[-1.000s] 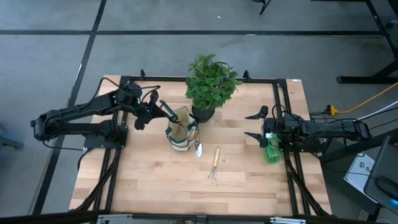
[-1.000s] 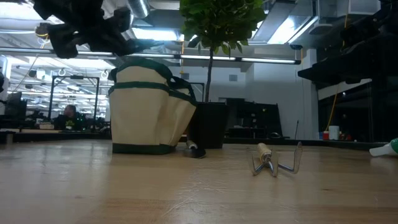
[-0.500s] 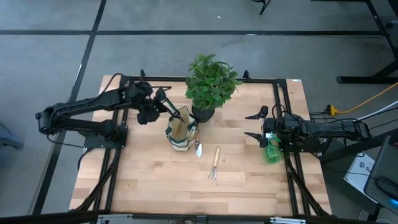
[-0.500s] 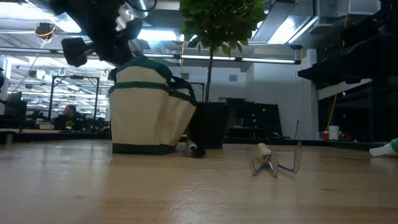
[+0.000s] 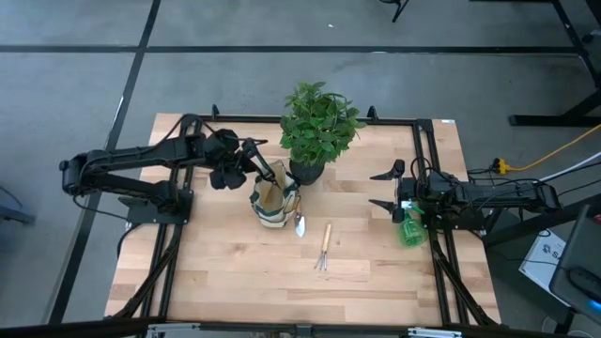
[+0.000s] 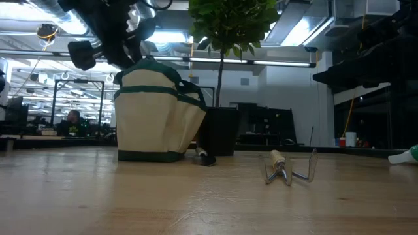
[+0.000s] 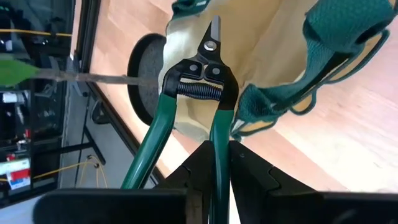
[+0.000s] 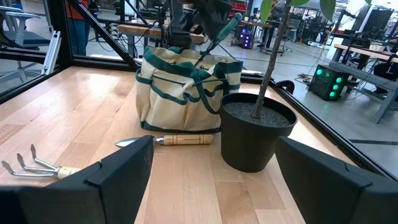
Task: Pick & Place Garden tools in Gardening bag
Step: Put the green shears into the white bag, then put the brown hand rake into the white bag
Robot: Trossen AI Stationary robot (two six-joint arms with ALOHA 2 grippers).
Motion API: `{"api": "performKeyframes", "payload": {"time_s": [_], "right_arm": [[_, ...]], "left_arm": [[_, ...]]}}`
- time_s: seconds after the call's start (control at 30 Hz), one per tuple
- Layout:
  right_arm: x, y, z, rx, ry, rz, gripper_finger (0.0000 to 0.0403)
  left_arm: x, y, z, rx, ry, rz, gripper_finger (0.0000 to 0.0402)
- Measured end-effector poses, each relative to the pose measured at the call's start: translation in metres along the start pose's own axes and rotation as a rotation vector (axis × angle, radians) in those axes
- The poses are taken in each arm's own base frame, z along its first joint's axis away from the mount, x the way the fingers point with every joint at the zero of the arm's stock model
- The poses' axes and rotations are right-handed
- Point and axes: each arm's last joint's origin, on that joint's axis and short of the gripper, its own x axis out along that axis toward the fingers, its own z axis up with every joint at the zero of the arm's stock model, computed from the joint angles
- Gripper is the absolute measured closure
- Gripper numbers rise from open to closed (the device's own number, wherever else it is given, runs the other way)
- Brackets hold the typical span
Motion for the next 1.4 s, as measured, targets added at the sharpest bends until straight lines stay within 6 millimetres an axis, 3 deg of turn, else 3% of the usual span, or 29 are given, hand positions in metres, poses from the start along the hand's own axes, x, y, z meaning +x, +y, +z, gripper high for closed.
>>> {"api": "performKeyframes", "payload": {"time_s": [0.37,1.03,1.4], "right_arm": [[0.000,0.000,0.000,0.000,0.000,0.000,0.0062],[0.000,0.000,0.000,0.000,0.000,0.000,0.0062],[0.000,0.000,0.000,0.000,0.000,0.000,0.0062]], "left_arm": [[0.000,0.001,0.005,-0.011,-0.022,0.012,0.0350],[0.000,0.003,0.012,-0.074,-0.084,0.042,0.0271],[-0.004,0.008,0.014,-0.141,-0.150,0.086,0.0262]]}}
